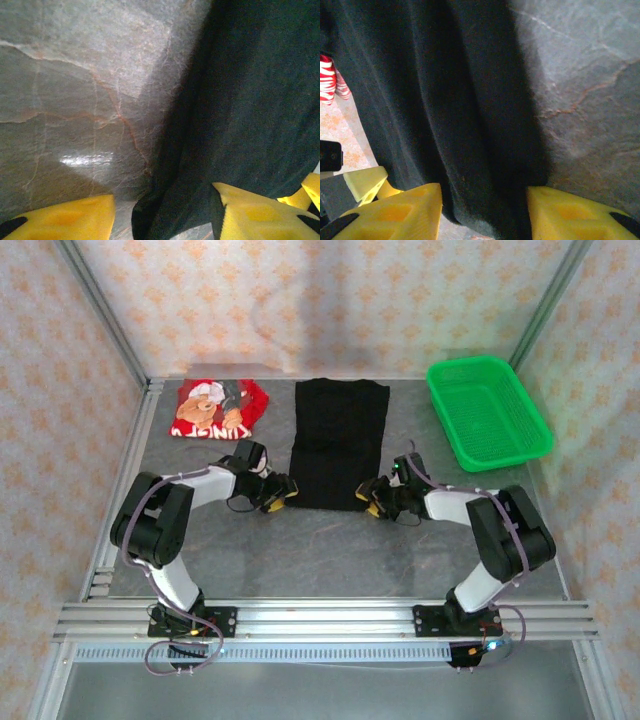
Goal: Fold and stack the t-shirts
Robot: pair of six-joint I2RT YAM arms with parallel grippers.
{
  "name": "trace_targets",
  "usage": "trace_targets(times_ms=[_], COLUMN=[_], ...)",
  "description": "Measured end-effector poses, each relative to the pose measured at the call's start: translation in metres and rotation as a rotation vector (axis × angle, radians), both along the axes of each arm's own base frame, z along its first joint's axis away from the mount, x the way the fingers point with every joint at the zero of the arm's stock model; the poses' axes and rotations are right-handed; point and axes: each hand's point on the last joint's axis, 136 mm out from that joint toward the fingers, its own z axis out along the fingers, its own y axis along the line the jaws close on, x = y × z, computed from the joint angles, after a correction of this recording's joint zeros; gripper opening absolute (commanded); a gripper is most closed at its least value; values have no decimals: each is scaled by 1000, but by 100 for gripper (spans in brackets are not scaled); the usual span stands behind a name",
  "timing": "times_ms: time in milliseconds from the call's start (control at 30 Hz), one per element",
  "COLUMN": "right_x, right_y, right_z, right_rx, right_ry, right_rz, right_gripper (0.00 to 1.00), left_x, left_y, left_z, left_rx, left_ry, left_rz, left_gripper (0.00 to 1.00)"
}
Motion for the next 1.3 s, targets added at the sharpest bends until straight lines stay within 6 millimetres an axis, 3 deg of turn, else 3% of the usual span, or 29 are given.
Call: trace_targets(times_ms=[67, 133, 267, 333, 467, 700, 1067, 1300], right_x=[1, 2, 3, 4, -2, -21, -68, -106], right_y=[1, 1, -1, -2, -9, -19, -29, -29], right_z=[-2, -3, -6, -7, -5, 18, 8, 17], right_rx=[-1, -3, -17, -25, -68, -100, -94, -70], right_ry=[5, 9, 17, 20, 26, -3, 42, 63], right_rz=[-3, -9, -19, -25, -24, -1, 17, 18], right_gripper=[37, 27, 6, 0, 0, 0, 0, 0], left_x=[0, 1, 8, 13, 18, 9, -33, -62], left_y=[0, 0, -10, -17, -19, -2, -6, -8], left_z=[-1, -2, -6, -7, -5, 4, -2, 19], left_rx=[4, 10, 37, 48, 74, 108, 95, 72], left_ry=[22, 43, 46, 28, -16, -49, -22, -60], left_rz=[7, 14, -3, -18, -35, -30, -68, -79], left_gripper=[47, 39, 10, 1, 0, 0, 0, 0])
